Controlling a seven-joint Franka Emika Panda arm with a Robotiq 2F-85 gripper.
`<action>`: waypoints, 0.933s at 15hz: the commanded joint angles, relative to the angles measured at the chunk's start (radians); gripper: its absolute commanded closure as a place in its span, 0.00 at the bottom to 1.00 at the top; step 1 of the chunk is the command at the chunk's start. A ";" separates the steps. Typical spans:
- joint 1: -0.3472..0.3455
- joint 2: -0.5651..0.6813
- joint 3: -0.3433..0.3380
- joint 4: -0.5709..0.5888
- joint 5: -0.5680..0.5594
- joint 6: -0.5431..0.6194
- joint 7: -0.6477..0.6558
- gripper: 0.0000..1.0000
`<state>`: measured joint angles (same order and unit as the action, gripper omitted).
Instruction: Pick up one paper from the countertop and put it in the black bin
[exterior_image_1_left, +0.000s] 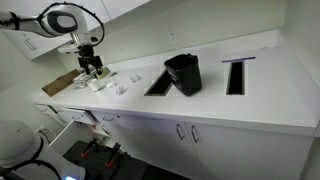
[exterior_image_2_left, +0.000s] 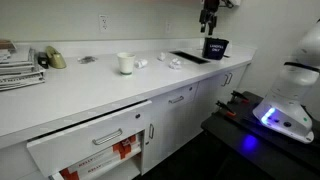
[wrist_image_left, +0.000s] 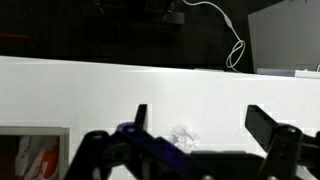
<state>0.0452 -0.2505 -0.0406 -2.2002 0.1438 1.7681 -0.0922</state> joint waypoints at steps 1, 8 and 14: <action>-0.012 0.001 0.010 0.002 0.002 -0.002 -0.002 0.00; -0.002 0.043 0.022 -0.046 0.012 0.216 -0.025 0.00; 0.023 0.223 0.053 -0.103 0.078 0.607 -0.077 0.00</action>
<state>0.0593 -0.1092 -0.0012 -2.2959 0.1678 2.2402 -0.1265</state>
